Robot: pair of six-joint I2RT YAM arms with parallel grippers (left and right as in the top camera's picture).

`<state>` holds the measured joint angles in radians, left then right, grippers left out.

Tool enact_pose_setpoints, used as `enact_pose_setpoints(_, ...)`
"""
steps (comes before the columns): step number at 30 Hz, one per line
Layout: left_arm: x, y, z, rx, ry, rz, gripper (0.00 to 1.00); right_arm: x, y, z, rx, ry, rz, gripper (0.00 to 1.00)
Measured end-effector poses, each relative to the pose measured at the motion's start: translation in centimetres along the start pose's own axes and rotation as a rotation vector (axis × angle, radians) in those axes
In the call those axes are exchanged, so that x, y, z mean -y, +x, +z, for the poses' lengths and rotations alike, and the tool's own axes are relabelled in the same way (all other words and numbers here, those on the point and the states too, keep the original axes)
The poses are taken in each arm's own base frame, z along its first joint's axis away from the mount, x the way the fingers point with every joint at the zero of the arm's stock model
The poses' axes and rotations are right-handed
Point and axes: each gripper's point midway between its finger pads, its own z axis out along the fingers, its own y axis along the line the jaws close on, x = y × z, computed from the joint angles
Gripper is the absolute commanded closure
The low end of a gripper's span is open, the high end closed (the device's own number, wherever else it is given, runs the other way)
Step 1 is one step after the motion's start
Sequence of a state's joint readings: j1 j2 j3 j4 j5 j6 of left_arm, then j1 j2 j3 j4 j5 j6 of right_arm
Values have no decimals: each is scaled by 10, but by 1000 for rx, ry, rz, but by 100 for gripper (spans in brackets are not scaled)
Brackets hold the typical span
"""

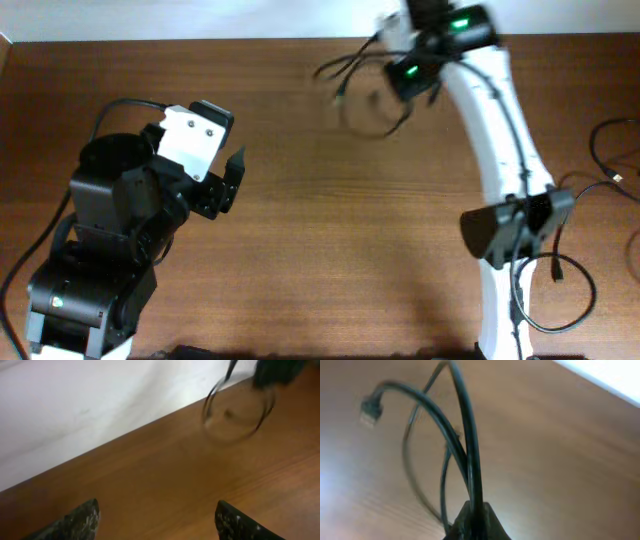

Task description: Untangle cables

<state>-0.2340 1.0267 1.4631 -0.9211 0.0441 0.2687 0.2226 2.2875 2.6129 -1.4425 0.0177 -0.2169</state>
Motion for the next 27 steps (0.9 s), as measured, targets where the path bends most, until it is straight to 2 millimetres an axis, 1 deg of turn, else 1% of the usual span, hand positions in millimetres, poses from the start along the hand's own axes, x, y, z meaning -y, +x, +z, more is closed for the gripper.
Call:
enact_pose_setpoints(1,1,0,0,0,4,0,25,38,-2,-16,38,80,102,96)
enact_pose_setpoints(2,1,0,0,2,7,0,25,86,7,-31,62,157,235,96)
enact_pose_setpoints(3,2,0,0,1,12,0,25,139,27,-45,74,233,410,96)
enact_pose_setpoints(4,2,0,0,1,12,0,26,188,54,-58,73,304,551,96)
enact_pose_setpoints(5,2,0,0,0,13,0,26,213,75,-64,59,333,637,96)
enact_pose_setpoints(6,3,0,0,1,16,0,26,223,85,-67,53,347,692,96)
enact_pose_setpoints(7,3,0,0,1,16,-1,27,279,142,-84,19,426,870,96)
enact_pose_setpoints(8,3,0,1,-1,20,-1,27,308,175,-96,16,473,982,96)
enact_pose_setpoints(10,4,2,6,-13,28,-1,27,342,220,-114,35,536,1177,96)
enact_pose_setpoints(11,5,3,11,-25,37,-2,29,360,251,-126,60,578,1330,96)
enact_pose_setpoints(12,6,5,16,-36,42,-3,29,370,271,-134,77,605,1439,95)
enact_pose_setpoints(13,7,7,21,-49,48,-4,30,376,290,-141,83,626,1523,54)
enact_pose_setpoints(14,7,8,23,-57,51,-4,29,382,308,-147,93,646,1613,26)
enact_pose_setpoints(15,7,8,24,-60,51,-4,29,386,321,-147,96,646,1671,9)
enact_pose_setpoints(16,7,8,25,-60,51,-4,29,388,341,-138,74,622,1750,2)
enact_pose_setpoints(18,7,8,25,-60,52,-4,30,388,358,-118,28,566,1803,1)
enact_pose_setpoints(20,9,8,25,-58,61,-5,30,381,367,-92,-32,491,1837,1)
enact_pose_setpoints(21,9,8,25,-57,64,-5,31,377,364,-82,-42,437,1842,1)
enact_pose_setpoints(22,10,7,24,-55,70,-5,31,375,359,-78,-36,391,1835,1)
enact_pose_setpoints(23,11,7,25,-55,73,-6,31,372,346,-74,-10,310,1807,1)
enact_pose_setpoints(24,11,7,25,-54,73,-5,31,367,320,-70,49,171,1726,1)
enact_pose_setpoints(25,11,7,25,-55,74,-6,31,357,285,-70,130,0,1606,1)
enact_pose_setpoints(26,11,7,25,-54,74,-5,30,346,254,-72,189,-123,1494,1)
enact_pose_setpoints(27,11,7,25,-54,74,-5,31,331,229,-75,226,-216,1386,1)
